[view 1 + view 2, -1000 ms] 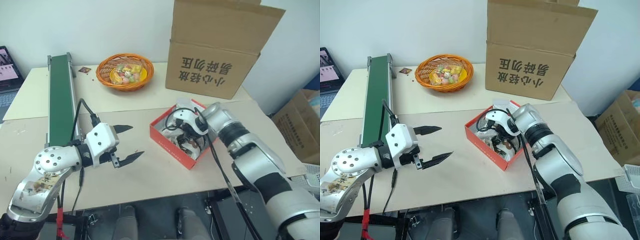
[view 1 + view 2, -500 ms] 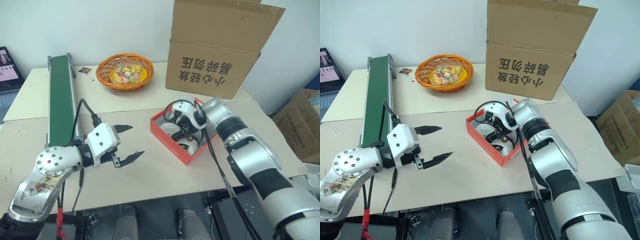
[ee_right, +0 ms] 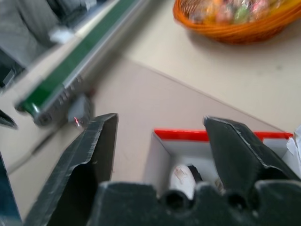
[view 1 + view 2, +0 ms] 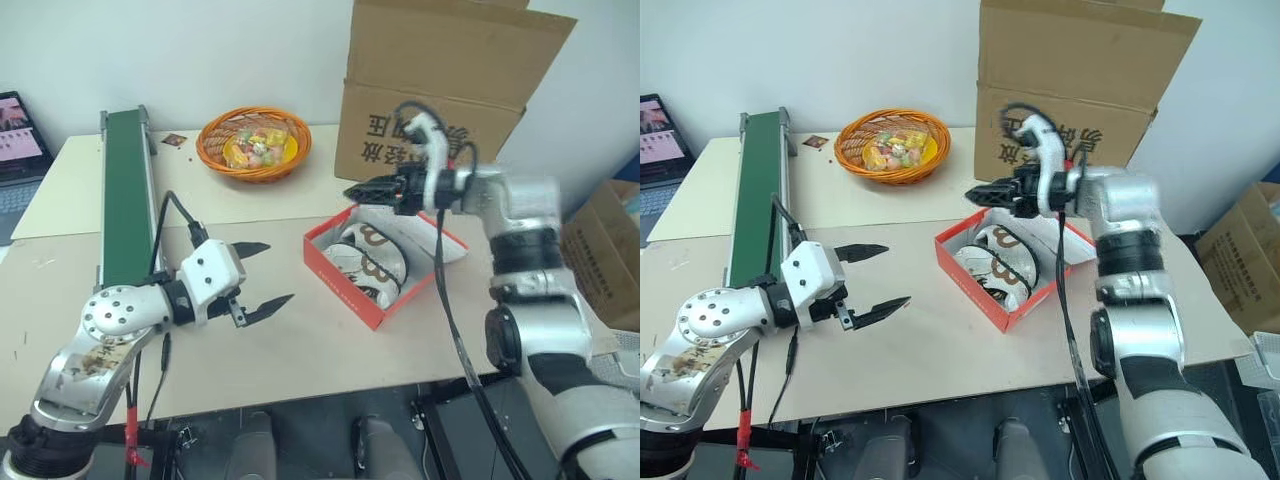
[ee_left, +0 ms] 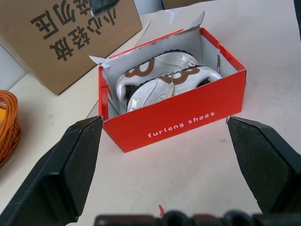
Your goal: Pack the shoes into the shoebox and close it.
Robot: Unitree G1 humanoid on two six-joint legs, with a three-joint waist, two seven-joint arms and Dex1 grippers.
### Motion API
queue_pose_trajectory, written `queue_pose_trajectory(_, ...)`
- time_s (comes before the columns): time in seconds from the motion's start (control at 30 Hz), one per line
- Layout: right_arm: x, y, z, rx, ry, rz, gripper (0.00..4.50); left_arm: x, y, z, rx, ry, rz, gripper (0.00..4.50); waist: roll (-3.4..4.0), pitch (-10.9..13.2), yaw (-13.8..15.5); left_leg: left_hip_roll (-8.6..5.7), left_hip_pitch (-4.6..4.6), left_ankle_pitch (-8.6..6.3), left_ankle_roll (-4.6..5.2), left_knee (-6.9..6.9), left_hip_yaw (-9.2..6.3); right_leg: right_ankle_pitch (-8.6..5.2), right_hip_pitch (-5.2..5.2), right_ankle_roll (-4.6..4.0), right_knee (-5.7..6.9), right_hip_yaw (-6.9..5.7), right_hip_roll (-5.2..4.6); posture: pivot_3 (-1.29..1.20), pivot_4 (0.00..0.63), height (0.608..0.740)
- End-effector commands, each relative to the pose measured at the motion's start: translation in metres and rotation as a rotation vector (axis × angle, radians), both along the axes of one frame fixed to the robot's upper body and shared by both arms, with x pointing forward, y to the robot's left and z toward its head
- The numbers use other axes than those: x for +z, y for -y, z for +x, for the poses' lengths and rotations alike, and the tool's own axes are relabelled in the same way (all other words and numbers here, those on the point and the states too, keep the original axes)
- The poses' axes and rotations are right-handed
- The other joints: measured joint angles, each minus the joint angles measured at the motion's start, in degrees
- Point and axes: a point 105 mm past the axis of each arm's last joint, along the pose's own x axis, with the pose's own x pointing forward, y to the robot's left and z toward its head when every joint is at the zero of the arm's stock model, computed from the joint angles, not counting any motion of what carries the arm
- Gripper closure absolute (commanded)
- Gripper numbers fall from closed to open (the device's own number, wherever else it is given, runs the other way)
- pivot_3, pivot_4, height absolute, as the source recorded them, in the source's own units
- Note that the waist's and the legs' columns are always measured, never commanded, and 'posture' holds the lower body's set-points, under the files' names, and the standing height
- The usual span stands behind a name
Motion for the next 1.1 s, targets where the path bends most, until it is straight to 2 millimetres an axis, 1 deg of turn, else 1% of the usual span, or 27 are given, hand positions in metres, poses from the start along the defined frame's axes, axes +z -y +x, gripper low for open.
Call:
queue_pose_trajectory(0.03, 0.003, 0.052, -0.027, -0.072, 0.114, 0.071, 2.51, 0.008, 0.005, 0.001, -0.011, 0.043, -0.020, 0.00, -0.01, 0.0, 0.9, -0.01, 0.00, 0.00, 0.00, -0.01, 0.00, -0.03, 0.03, 0.02, -0.05, 0.00, -0.01, 0.00, 0.150, 0.720)
queue_pose_trajectory(0.1, -0.002, 0.088, -0.032, -0.174, 0.109, 0.109, 3.22, 0.006, 0.008, 0.002, -0.015, 0.043, -0.024, 0.00, 0.02, 0.0, 1.0, -0.10, 0.00, 0.00, 0.00, 0.04, 0.03, -0.08, 0.06, 0.00, -0.08, 0.01, -0.10, 0.00, 0.150, 0.720)
queue_pose_trajectory(0.13, -0.004, 0.105, -0.038, -0.197, 0.082, 0.132, 3.56, 0.006, 0.010, 0.001, -0.018, 0.042, -0.031, 0.00, 0.03, 0.0, 0.9, -0.13, -0.02, 0.00, 0.00, 0.08, 0.08, -0.07, 0.03, 0.03, -0.11, 0.06, -0.15, 0.00, 0.150, 0.720)
queue_pose_trajectory(0.17, -0.006, 0.115, -0.044, -0.204, 0.068, 0.132, 4.02, 0.006, 0.011, 0.001, -0.019, 0.041, -0.033, 0.00, 0.06, 0.0, 0.8, -0.14, -0.02, 0.00, 0.00, 0.11, 0.11, -0.06, 0.04, 0.05, -0.10, 0.08, -0.16, 0.00, 0.150, 0.720)
queue_pose_trajectory(0.2, -0.011, 0.123, -0.049, -0.207, 0.056, 0.105, 4.25, 0.005, 0.012, 0.001, -0.020, 0.041, -0.036, 0.00, 0.07, 0.0, 0.7, -0.14, -0.02, 0.00, 0.00, 0.12, 0.11, -0.05, 0.03, 0.06, -0.09, 0.09, -0.16, 0.00, 0.150, 0.720)
queue_pose_trajectory(0.23, -0.023, 0.133, -0.052, -0.238, 0.037, 0.030, 4.48, 0.005, 0.012, 0.001, -0.021, 0.041, -0.039, 0.00, 0.07, 0.0, 0.6, -0.14, -0.01, 0.01, 0.02, 0.11, 0.10, -0.05, 0.03, 0.06, -0.10, 0.09, -0.15, 0.00, 0.150, 0.720)
queue_pose_trajectory(0.33, -0.060, 0.162, -0.046, -0.398, -0.063, -0.220, 4.48, 0.005, 0.013, 0.001, -0.019, 0.043, -0.043, 0.00, 0.04, 0.0, -0.3, -0.10, 0.12, 0.02, 0.17, 0.06, 0.06, -0.09, 0.08, 0.04, -0.10, 0.11, -0.09, 0.00, 0.150, 0.720)
queue_pose_trajectory(0.4, -0.085, 0.167, -0.042, -0.426, -0.122, -0.403, 4.48, 0.006, 0.014, 0.002, -0.019, 0.047, -0.047, 0.00, 0.04, 0.0, -1.1, -0.10, 0.19, 0.02, 0.17, 0.07, 0.08, -0.09, 0.10, 0.05, -0.08, 0.18, -0.09, 0.00, 0.150, 0.720)
queue_pose_trajectory(0.47, -0.120, 0.168, -0.038, -0.412, -0.185, -0.614, 4.48, 0.008, 0.014, 0.003, -0.020, 0.051, -0.048, 0.00, 0.04, 0.0, -1.5, -0.11, 0.21, 0.03, 0.19, 0.09, 0.07, -0.08, 0.10, 0.05, -0.07, 0.20, -0.09, 0.00, 0.150, 0.720)
queue_pose_trajectory(0.5, -0.133, 0.168, -0.036, -0.396, -0.193, -0.690, 4.48, 0.008, 0.014, 0.003, -0.021, 0.053, -0.047, 0.00, 0.04, 0.0, -1.5, -0.11, 0.21, 0.03, 0.19, 0.09, 0.07, -0.08, 0.10, 0.05, -0.07, 0.20, -0.09, 0.00, 0.150, 0.720)
queue_pose_trajectory(0.57, -0.154, 0.168, -0.026, -0.388, -0.205, -0.763, 4.48, 0.010, 0.014, 0.005, -0.019, 0.056, -0.045, 0.00, 0.03, 0.0, -1.4, -0.12, 0.19, 0.08, 0.26, 0.08, 0.06, -0.09, 0.09, 0.05, -0.08, 0.20, -0.08, 0.00, 0.150, 0.720)
queue_pose_trajectory(0.6, -0.162, 0.168, -0.022, -0.392, -0.210, -0.778, 4.48, 0.010, 0.013, 0.005, -0.018, 0.058, -0.043, 0.00, 0.03, 0.0, -1.5, -0.13, 0.16, 0.17, 0.41, 0.09, 0.07, -0.10, 0.08, 0.06, -0.08, 0.20, -0.08, 0.00, 0.150, 0.720)
queue_pose_trajectory(0.67, -0.168, 0.170, -0.015, -0.397, -0.214, -0.783, 4.48, 0.011, 0.013, 0.006, -0.018, 0.060, -0.043, 0.00, 0.04, 0.0, -1.4, -0.17, 0.15, 0.21, 0.47, 0.10, 0.08, -0.09, 0.08, 0.08, -0.10, 0.24, -0.09, 0.00, 0.150, 0.720)
queue_pose_trajectory(0.7, -0.169, 0.169, -0.010, -0.407, -0.204, -0.773, 4.48, 0.012, 0.012, 0.006, -0.015, 0.062, -0.043, 0.00, 0.03, 0.0, -1.4, -0.18, 0.12, 0.22, 0.48, 0.10, 0.08, -0.09, 0.08, 0.09, -0.10, 0.24, -0.09, 0.00, 0.150, 0.720)
queue_pose_trajectory(0.8, -0.165, 0.159, 0.004, -0.437, -0.197, -0.662, 4.48, 0.013, 0.011, 0.007, -0.007, 0.065, -0.045, 0.00, 0.02, 0.0, -1.4, -0.18, 0.13, 0.22, 0.48, 0.13, 0.06, -0.09, 0.13, 0.11, -0.12, 0.24, -0.09, 0.00, 0.150, 0.720)
queue_pose_trajectory(0.87, -0.157, 0.155, 0.016, -0.501, -0.180, -0.546, 4.48, 0.011, 0.011, 0.006, -0.004, 0.065, -0.041, 0.00, 0.02, 0.0, -1.4, -0.17, 0.14, 0.22, 0.48, 0.10, 0.04, -0.09, 0.13, 0.11, -0.10, 0.23, -0.06, 0.00, 0.150, 0.720)
queue_pose_trajectory(0.97, -0.139, 0.139, 0.030, -0.587, -0.254, -0.133, 4.48, 0.012, 0.012, 0.006, -0.001, 0.068, -0.043, 0.00, 0.01, 0.0, -1.4, -0.17, 0.14, 0.22, 0.49, 0.08, 0.04, -0.07, 0.13, 0.12, -0.09, 0.24, -0.06, 0.00, 0.150, 0.720)
queue_pose_trajectory(1.03, -0.131, 0.134, 0.036, -0.629, -0.291, 0.060, 4.48, 0.013, 0.011, 0.006, 0.000, 0.070, -0.043, 0.00, 0.02, 0.0, -1.4, -0.18, 0.13, 0.22, 0.49, 0.08, 0.04, 0.05, 0.15, 0.31, -0.10, 0.24, -0.06, 0.00, 0.150, 0.720)
queue_pose_trajectory(1.1, -0.127, 0.135, 0.040, -0.676, -0.316, 0.191, 4.48, 0.014, 0.011, 0.006, -0.001, 0.071, -0.041, 0.00, 0.02, 0.0, -1.3, -0.18, 0.13, 0.22, 0.49, 0.07, 0.04, 0.07, 0.15, 0.34, -0.09, 0.23, -0.06, 0.00, 0.150, 0.720)
